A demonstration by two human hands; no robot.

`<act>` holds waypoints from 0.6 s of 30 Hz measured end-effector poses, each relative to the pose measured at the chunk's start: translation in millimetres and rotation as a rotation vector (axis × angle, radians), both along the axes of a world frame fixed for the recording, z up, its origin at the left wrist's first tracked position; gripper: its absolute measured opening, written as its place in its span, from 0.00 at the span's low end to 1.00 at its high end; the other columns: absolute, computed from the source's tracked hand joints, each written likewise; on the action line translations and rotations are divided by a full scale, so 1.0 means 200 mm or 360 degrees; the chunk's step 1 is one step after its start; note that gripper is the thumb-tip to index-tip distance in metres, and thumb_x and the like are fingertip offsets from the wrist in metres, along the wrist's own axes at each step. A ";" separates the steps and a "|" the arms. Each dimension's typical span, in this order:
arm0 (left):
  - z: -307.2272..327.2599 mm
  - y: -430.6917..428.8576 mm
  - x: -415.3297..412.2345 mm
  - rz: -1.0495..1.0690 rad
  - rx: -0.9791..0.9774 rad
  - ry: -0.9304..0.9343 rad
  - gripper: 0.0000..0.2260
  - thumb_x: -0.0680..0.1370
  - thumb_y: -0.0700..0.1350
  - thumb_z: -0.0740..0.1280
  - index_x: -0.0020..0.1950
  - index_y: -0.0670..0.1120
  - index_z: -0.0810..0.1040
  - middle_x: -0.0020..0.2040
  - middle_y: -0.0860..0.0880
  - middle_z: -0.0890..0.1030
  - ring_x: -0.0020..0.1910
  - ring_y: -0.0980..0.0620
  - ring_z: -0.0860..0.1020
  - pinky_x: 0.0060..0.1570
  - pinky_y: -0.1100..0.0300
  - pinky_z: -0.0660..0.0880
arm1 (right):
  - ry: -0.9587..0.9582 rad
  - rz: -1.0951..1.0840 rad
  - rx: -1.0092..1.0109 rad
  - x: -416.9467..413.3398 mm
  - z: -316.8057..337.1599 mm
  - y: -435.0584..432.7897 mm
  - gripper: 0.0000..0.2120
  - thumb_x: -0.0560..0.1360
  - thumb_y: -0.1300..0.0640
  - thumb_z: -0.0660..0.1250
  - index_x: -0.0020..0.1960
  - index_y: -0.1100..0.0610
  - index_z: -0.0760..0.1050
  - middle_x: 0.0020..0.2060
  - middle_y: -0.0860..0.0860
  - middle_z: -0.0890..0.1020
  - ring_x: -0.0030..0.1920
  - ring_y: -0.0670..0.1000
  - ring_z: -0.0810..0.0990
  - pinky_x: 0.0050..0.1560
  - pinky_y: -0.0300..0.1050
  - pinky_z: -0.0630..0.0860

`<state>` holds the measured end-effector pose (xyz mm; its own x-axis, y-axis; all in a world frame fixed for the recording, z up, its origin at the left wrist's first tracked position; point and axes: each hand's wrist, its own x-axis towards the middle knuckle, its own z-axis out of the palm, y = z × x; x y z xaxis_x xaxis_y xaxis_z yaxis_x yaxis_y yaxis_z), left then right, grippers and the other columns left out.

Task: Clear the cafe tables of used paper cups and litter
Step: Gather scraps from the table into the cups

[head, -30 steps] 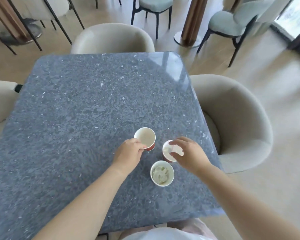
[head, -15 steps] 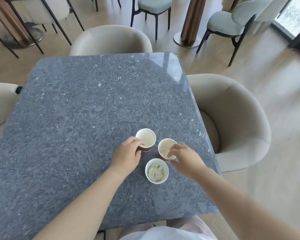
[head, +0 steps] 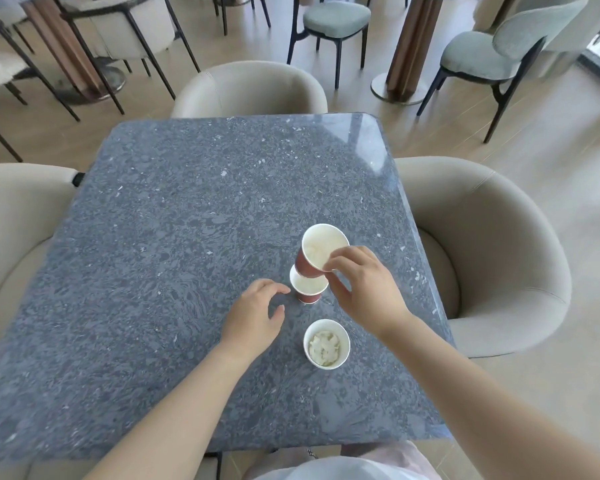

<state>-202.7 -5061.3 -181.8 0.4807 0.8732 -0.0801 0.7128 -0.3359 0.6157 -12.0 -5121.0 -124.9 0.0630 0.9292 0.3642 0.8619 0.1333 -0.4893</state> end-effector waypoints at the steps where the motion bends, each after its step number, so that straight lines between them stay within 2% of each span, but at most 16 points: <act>1: 0.00 -0.01 -0.01 0.0028 -0.0019 0.0005 0.11 0.75 0.44 0.65 0.56 0.55 0.76 0.56 0.57 0.74 0.47 0.56 0.75 0.45 0.54 0.77 | 0.0013 0.0021 -0.0015 -0.01 -0.01 0.02 0.03 0.71 0.65 0.69 0.43 0.60 0.79 0.44 0.53 0.81 0.45 0.58 0.78 0.40 0.49 0.78; 3: 0.00 -0.02 -0.04 0.0065 -0.0052 -0.0008 0.11 0.75 0.44 0.65 0.55 0.55 0.76 0.56 0.58 0.74 0.46 0.56 0.76 0.45 0.53 0.77 | 0.0015 0.0060 -0.0102 -0.03 -0.05 0.04 0.03 0.71 0.64 0.68 0.44 0.60 0.79 0.45 0.53 0.81 0.45 0.58 0.77 0.39 0.52 0.78; 5: -0.01 -0.03 -0.06 0.0070 -0.0066 -0.0024 0.11 0.75 0.44 0.66 0.55 0.56 0.76 0.56 0.59 0.73 0.47 0.58 0.75 0.46 0.56 0.76 | -0.0020 0.0070 -0.0252 -0.04 -0.11 0.05 0.05 0.72 0.63 0.67 0.47 0.60 0.79 0.47 0.53 0.80 0.48 0.57 0.76 0.41 0.54 0.78; 10: -0.02 -0.06 -0.09 0.0126 -0.0182 -0.0089 0.12 0.75 0.45 0.66 0.54 0.58 0.75 0.55 0.59 0.74 0.48 0.61 0.74 0.44 0.67 0.70 | -0.0043 -0.0009 -0.0572 -0.05 -0.22 0.03 0.09 0.75 0.60 0.63 0.53 0.57 0.78 0.54 0.50 0.78 0.56 0.54 0.72 0.50 0.52 0.75; 15: -0.03 -0.09 -0.07 -0.0016 -0.0300 -0.0065 0.13 0.75 0.46 0.66 0.58 0.57 0.74 0.57 0.58 0.74 0.51 0.59 0.74 0.49 0.61 0.72 | 0.0023 -0.0082 -0.0529 -0.07 -0.22 -0.03 0.10 0.73 0.61 0.66 0.54 0.57 0.78 0.55 0.51 0.79 0.57 0.54 0.73 0.54 0.47 0.73; 18: -0.04 -0.14 -0.06 -0.0036 -0.0340 -0.0067 0.12 0.75 0.47 0.66 0.58 0.57 0.74 0.57 0.58 0.74 0.51 0.59 0.74 0.47 0.65 0.69 | 0.0069 -0.0177 -0.0456 -0.04 -0.19 -0.13 0.09 0.72 0.62 0.68 0.52 0.57 0.79 0.52 0.52 0.80 0.55 0.55 0.75 0.54 0.46 0.72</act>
<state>-214.5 -5088.4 -190.1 0.5067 0.8276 -0.2417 0.6787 -0.2100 0.7038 -20.4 -5146.8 -163.7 0.1800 0.9802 0.0831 0.8410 -0.1095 -0.5299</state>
